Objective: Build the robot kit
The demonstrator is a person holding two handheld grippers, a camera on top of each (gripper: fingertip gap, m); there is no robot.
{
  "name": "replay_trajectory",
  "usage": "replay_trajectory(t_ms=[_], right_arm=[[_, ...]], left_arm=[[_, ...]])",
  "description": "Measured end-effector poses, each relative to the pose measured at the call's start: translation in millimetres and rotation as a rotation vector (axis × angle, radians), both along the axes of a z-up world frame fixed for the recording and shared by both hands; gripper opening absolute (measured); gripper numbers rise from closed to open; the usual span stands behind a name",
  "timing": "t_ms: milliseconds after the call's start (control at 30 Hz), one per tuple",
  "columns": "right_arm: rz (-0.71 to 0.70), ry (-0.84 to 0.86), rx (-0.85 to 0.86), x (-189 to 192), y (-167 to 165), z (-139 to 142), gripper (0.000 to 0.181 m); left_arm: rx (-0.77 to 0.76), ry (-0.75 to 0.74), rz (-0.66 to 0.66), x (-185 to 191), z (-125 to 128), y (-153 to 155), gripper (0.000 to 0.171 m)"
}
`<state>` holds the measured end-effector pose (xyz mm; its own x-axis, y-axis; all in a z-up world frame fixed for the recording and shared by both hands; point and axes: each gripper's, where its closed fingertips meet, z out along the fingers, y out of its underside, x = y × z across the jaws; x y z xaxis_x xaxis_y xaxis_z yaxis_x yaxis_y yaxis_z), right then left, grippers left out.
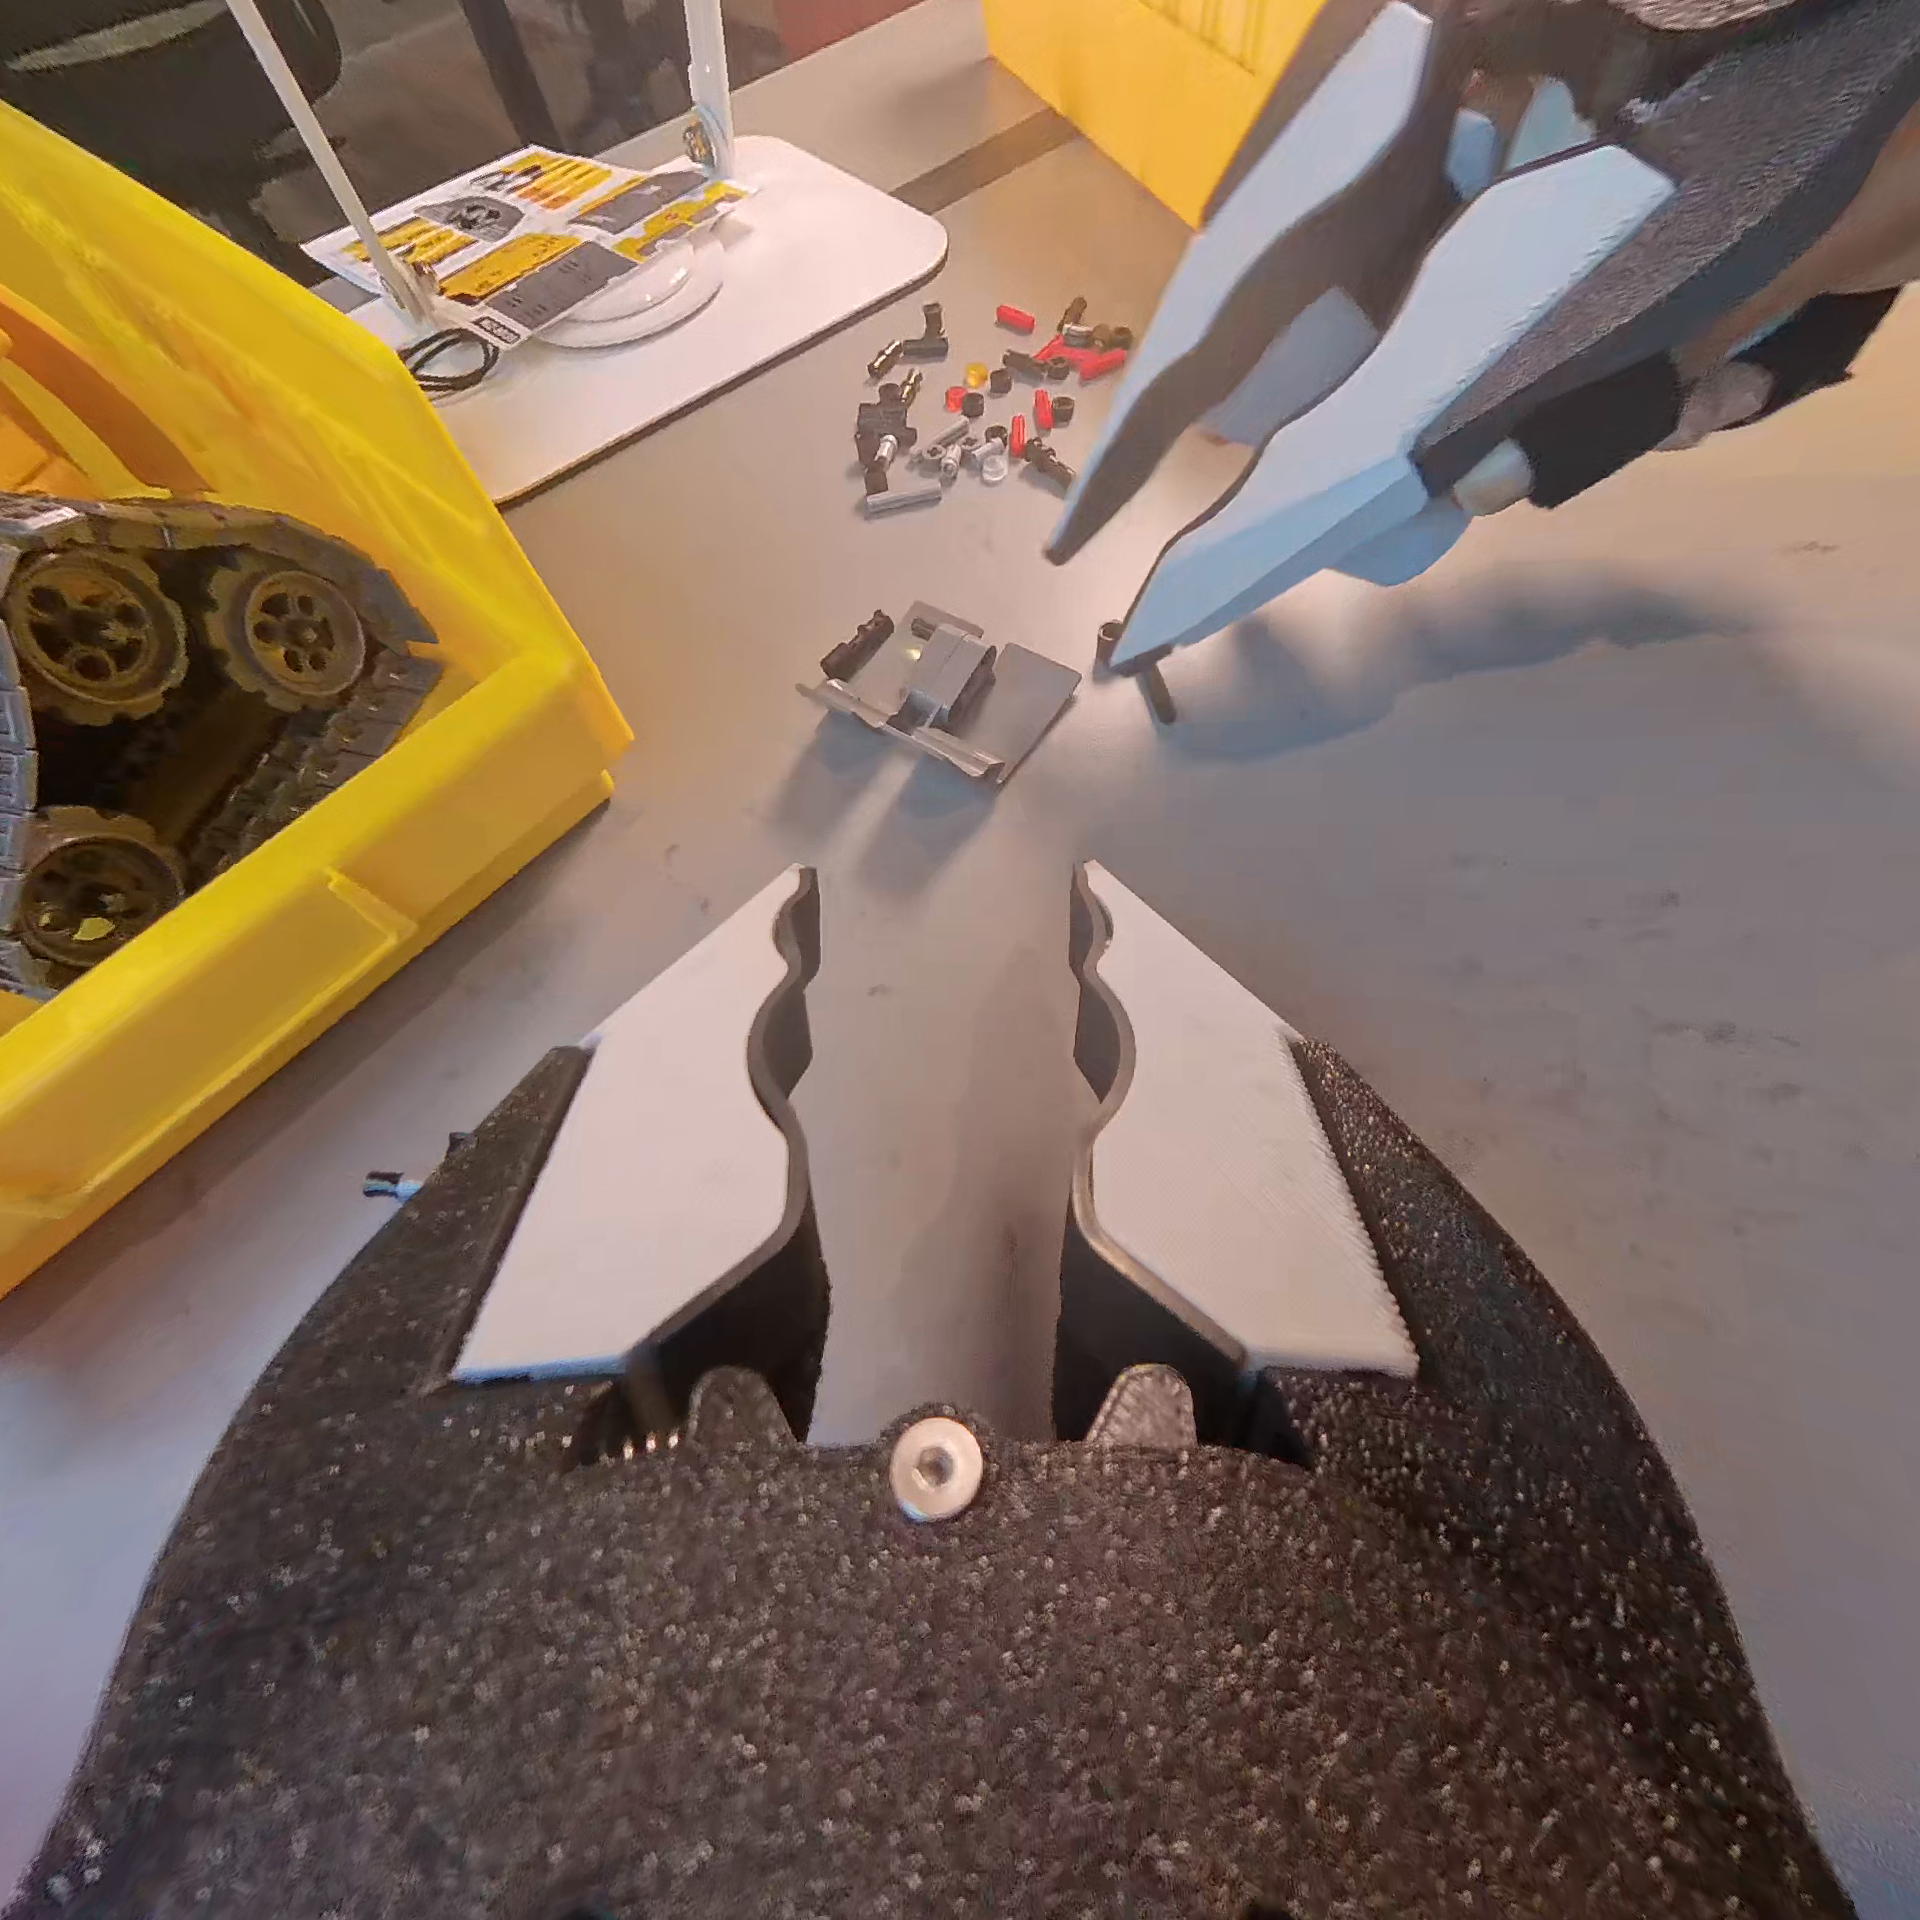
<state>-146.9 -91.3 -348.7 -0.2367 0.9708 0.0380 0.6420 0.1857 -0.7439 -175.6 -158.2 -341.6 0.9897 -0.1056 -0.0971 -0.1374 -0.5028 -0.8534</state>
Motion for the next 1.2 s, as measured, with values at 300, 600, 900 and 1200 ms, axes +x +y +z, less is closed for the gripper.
replay_trajectory(t_ms=[300, 600, 900, 1200], right_arm=[[0.222, -0.190, 0.092, -37.1, -1.3, -24.0, 0.058], [0.398, -0.150, 0.073, 15.7, -63.0, -23.8, 0.019], [0.545, -0.091, 0.082, 39.2, -85.1, -4.3, 0.029], [0.258, -0.088, 0.124, -41.3, 12.8, -8.4, 0.030]], left_arm=[[0.027, 0.034, 0.002, -5.1, 2.8, -9.6, 0.047], [0.060, -0.015, -0.004, -9.4, 9.6, -24.8, 0.046], [0.064, -0.016, -0.017, -5.8, 10.0, -27.2, 0.046], [0.057, 0.009, -0.069, 5.1, 8.0, -28.5, 0.046]])
